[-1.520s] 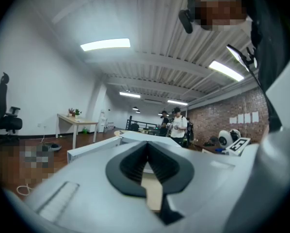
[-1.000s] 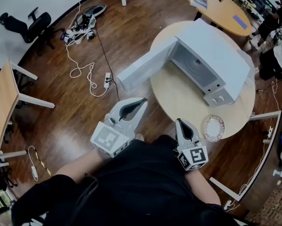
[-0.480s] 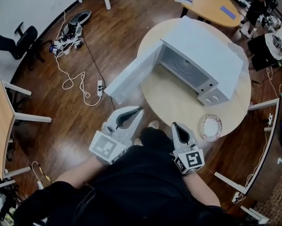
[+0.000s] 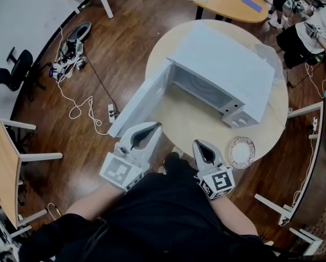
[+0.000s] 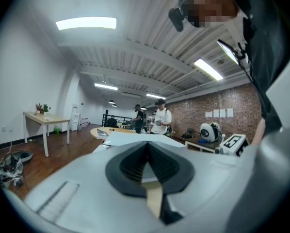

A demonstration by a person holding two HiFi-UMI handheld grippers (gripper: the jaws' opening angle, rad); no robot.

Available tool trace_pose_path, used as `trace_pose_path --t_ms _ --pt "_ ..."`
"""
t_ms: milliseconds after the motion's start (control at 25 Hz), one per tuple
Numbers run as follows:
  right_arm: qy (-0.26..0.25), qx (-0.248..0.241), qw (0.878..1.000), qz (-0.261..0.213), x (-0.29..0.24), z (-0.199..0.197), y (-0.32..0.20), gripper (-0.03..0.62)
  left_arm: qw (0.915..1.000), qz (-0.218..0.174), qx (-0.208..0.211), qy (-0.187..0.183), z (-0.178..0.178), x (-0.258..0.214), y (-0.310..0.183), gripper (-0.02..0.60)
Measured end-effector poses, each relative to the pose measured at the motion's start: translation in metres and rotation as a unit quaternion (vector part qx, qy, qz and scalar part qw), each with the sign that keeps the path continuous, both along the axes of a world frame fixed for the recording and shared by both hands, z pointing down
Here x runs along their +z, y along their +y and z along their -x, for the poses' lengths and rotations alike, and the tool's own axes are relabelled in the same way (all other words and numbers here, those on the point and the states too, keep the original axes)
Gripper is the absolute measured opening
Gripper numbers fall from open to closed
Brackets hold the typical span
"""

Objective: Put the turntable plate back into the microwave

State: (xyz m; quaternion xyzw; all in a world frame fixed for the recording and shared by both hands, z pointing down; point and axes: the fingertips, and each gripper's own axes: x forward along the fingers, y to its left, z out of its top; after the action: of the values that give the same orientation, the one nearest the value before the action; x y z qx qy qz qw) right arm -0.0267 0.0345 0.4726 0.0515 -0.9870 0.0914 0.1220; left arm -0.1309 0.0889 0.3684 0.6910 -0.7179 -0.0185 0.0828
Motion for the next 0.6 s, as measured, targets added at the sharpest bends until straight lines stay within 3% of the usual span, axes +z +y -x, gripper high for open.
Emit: trace_pose_path --t_ms 320,600 --pt "-0.020 0.013 1.000 0.014 -0.001 0.017 -0.046 0.002 0.9991 0.017 0.029 -0.027 0.018 0.004 -0.053 0.005" --pt "-0.075 0.049 0.996 0.017 -0.018 0.022 -0.093 0.002 0.9980 0.033 0.039 -0.038 0.036 -0.009 -0.107 0.005"
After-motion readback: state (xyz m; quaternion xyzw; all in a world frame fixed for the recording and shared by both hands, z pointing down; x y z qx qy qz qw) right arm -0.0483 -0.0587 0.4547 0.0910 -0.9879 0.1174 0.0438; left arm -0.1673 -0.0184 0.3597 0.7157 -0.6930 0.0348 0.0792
